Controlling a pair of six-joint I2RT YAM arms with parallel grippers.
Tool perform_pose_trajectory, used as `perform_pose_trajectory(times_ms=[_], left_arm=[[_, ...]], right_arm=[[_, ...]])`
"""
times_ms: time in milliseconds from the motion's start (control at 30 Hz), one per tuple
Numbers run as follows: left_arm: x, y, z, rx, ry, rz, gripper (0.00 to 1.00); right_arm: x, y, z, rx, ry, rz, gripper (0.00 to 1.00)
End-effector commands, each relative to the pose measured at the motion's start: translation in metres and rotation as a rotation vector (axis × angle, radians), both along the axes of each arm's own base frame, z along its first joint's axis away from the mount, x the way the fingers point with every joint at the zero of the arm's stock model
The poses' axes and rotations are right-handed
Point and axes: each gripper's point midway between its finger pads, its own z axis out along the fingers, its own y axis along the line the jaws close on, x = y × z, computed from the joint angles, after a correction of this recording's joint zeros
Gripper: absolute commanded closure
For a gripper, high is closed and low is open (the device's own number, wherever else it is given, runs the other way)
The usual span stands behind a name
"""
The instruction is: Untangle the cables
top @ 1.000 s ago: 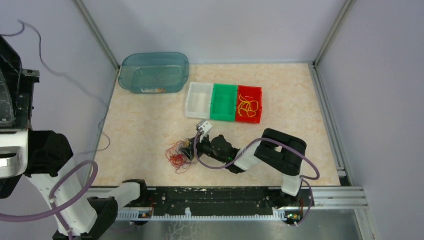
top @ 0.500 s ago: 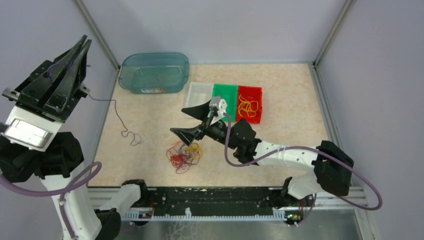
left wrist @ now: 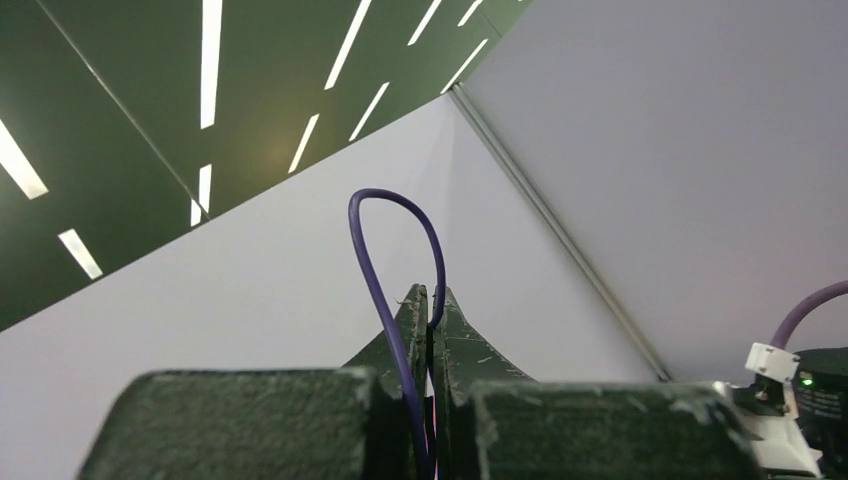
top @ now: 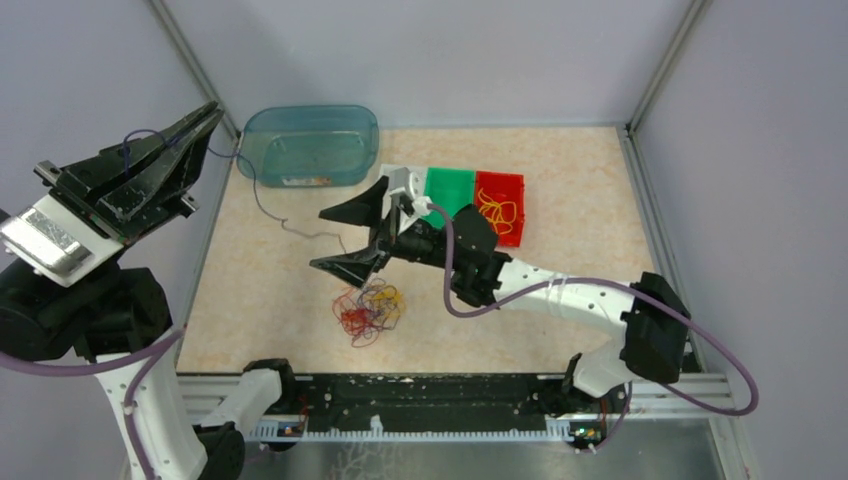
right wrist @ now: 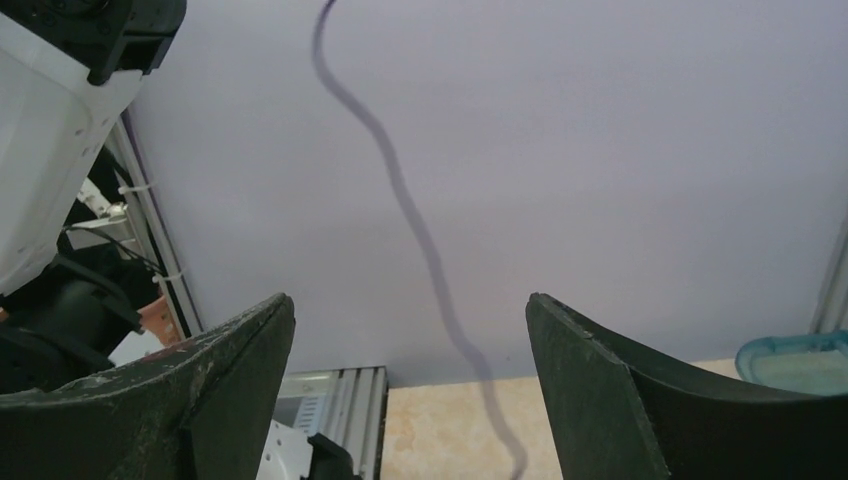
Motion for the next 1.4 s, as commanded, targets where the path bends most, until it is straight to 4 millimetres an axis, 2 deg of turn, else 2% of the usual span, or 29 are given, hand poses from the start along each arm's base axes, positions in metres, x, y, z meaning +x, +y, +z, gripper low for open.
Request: perform_pose_trajectory(times_ms=[0,67,133,233,367,600,733,800,933,1100,1233,1267,1367], left_arm=[[-0.006,-0.004,-0.005,0.001,0.040,-0.040,1.00],[-0.008,-0.004,-0.005,0.003,0.041,-0.047,1.00],[-0.011,-0.005,-0.005,0.006,0.040,-0.051,1.00],[-0.011,-0.005,-0.006,0.014,0.037,-0.047,1.00],[-0.011,-0.005,-0.008,0.016,0.032,-0.040,1.00],[-0.011,-0.005,-0.009,0.012,0.035,-0.045,1.00],[-0.012,-0.005,-0.008,0.011,0.033,-0.045,1.00],[-0.013,-0.005,-0.008,0.011,0.034,-0.047,1.00],[-0.017,-0.006,-0.010,0.017,0.021,-0.047,1.00],[-0.021,-0.007,-0.010,0.022,0.020,-0.056,1.00],[-0.020,-0.008,-0.012,0.023,0.029,-0.058,1.00],[-0.019,-0.008,-0.014,0.024,0.033,-0.057,1.00],[-0.014,-0.008,-0.018,0.034,0.049,-0.054,1.00]], right_arm=[[-0.002,0.015,0.014,-0.011,-0.043,0.022,0.15],[0.007,0.022,0.012,-0.029,-0.043,-0.011,0.17],[0.008,0.029,0.010,-0.040,-0.048,-0.004,0.20],[-0.004,0.036,0.010,-0.042,-0.072,0.064,0.23],[-0.024,0.037,0.007,-0.044,-0.095,0.172,0.23],[-0.036,0.046,0.005,-0.056,-0.092,0.238,0.21],[-0.032,0.057,0.007,-0.056,-0.077,0.226,0.23],[-0.025,0.071,-0.006,-0.082,-0.061,0.210,0.26],[-0.008,0.081,-0.013,-0.104,-0.051,0.139,0.35],[0.008,0.075,-0.020,-0.120,-0.056,0.026,0.35],[0.008,0.069,-0.014,-0.095,-0.028,0.020,0.35],[0.002,0.064,-0.006,-0.082,-0.025,0.045,0.35],[-0.035,0.046,0.014,-0.043,-0.045,0.223,0.34]])
